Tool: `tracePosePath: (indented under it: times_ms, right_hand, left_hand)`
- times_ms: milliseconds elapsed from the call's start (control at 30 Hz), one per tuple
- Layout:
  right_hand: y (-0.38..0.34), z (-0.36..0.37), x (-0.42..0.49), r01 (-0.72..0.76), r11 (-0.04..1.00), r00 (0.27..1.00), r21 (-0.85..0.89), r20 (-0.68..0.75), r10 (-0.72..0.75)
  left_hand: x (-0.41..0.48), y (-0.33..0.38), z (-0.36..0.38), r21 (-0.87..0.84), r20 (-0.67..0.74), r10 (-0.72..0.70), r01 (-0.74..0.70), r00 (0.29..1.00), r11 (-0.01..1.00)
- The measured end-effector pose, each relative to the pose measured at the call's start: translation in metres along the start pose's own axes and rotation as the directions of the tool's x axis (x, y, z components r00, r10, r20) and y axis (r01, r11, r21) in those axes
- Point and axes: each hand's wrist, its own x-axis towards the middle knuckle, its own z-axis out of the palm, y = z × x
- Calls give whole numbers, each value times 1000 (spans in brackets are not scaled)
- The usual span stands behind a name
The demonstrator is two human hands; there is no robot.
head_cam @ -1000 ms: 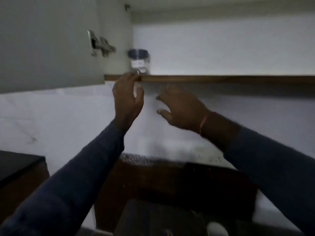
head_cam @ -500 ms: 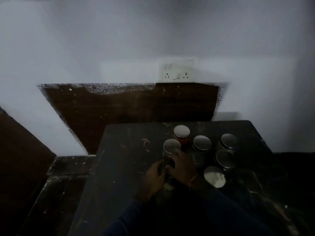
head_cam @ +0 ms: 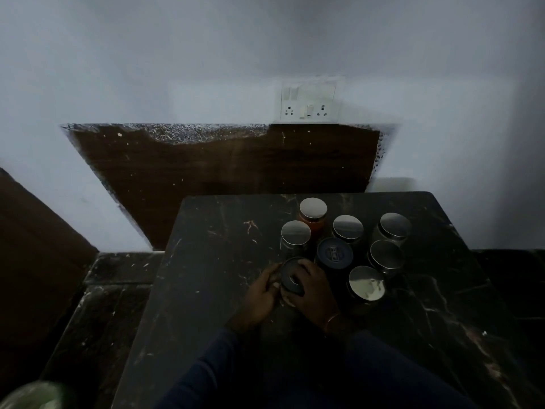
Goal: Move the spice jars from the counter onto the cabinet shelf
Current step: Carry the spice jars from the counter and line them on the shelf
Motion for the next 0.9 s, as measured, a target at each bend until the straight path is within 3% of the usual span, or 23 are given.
tracePosePath:
  times_ms: [100, 167, 233, 300, 367, 433, 500, 600, 700, 767, 833, 900]
  right_hand:
    - [-7, -14, -1, -119, 932, 990, 343, -34, 139]
    - [-15, -27, -3, -197, 737, 966, 646, -2, 260]
    - [-21, -35, -3, -229, 571, 956, 788, 73, 283]
    - [-27, -38, -1, -228, 492, 963, 840, 121, 241]
    - [-28, -38, 1, -250, 411, 959, 877, 165, 232]
    - [-31, -37, 4, -279, 326, 948, 903, 204, 244]
    - [-35, -32, 4, -322, 217, 930, 921, 264, 257]
    - [-45, -28, 2, -358, 34, 902, 933, 336, 269]
    - [-46, -31, 3, -352, -20, 901, 936, 345, 262]
    - [-42, -31, 4, -346, -23, 909, 938, 341, 238]
    - [-41, -28, 4, -362, -14, 908, 932, 357, 219]
    - [-40, -25, 4, -370, 26, 909, 928, 356, 217]
  left_hand:
    - [-6, 5, -4, -146, -67, -92, 82, 993, 986]
    - [-8, 7, -11, -278, -115, -163, 126, 980, 952]
    - [-14, 9, -19, -447, 56, -304, 296, 951, 844]
    - [-19, 15, -24, -553, 241, -364, 436, 900, 710]
    - [-24, 25, -18, -630, 194, -335, 379, 922, 678]
    - [-28, 34, -9, -589, -58, -229, 152, 972, 794]
    - [-32, 35, 0, -338, -268, -29, -66, 963, 939]
    - [-37, 40, 6, -138, -246, 124, -161, 961, 977]
    - [-32, 40, 2, -77, -276, 119, -145, 954, 986]
    - [-29, 43, -7, -258, -227, -7, -53, 974, 965]
    - [-28, 49, -12, -505, -90, -97, 38, 991, 862]
    - [-28, 51, -14, -619, 12, -125, 105, 992, 778]
